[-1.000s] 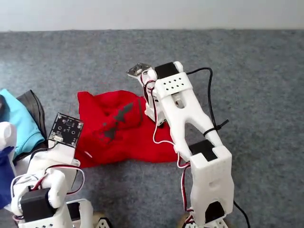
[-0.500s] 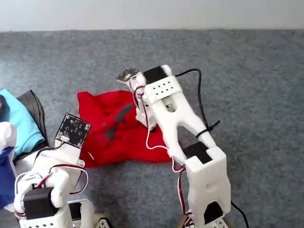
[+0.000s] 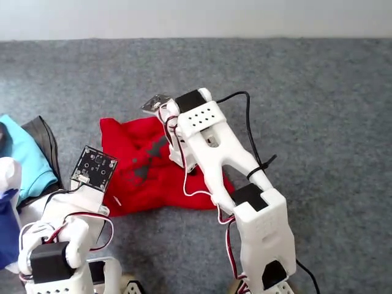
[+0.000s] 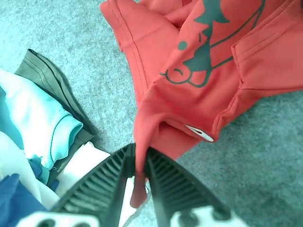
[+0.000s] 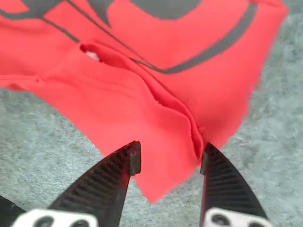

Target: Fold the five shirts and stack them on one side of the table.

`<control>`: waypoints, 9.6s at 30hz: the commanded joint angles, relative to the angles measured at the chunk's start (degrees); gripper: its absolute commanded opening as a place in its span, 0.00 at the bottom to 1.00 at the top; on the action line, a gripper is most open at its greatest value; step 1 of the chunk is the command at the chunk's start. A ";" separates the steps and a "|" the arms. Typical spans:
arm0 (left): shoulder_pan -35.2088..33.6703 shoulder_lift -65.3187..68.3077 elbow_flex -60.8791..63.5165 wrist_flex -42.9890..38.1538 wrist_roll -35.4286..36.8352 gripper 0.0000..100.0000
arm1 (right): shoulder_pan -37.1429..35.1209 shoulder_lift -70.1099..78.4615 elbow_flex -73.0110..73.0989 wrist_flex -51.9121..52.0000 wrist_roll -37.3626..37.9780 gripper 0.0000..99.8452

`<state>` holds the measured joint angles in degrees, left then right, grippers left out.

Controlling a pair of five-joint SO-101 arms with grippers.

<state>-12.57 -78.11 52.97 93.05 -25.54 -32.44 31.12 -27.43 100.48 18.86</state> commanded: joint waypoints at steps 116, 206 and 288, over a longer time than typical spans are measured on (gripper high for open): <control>0.79 22.42 -50.33 -22.77 -9.41 0.01 | 22.29 -72.92 0.35 -28.88 41.76 0.01; 5.45 62.59 -38.20 -61.80 -13.01 0.01 | 28.79 -35.91 17.32 -74.33 44.48 0.01; 0.44 89.85 -54.73 -38.59 0.18 0.02 | 29.93 -39.69 25.85 -45.05 26.20 0.01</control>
<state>-13.36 12.70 2.42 62.64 -29.76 -3.34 -8.88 0.70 72.70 44.88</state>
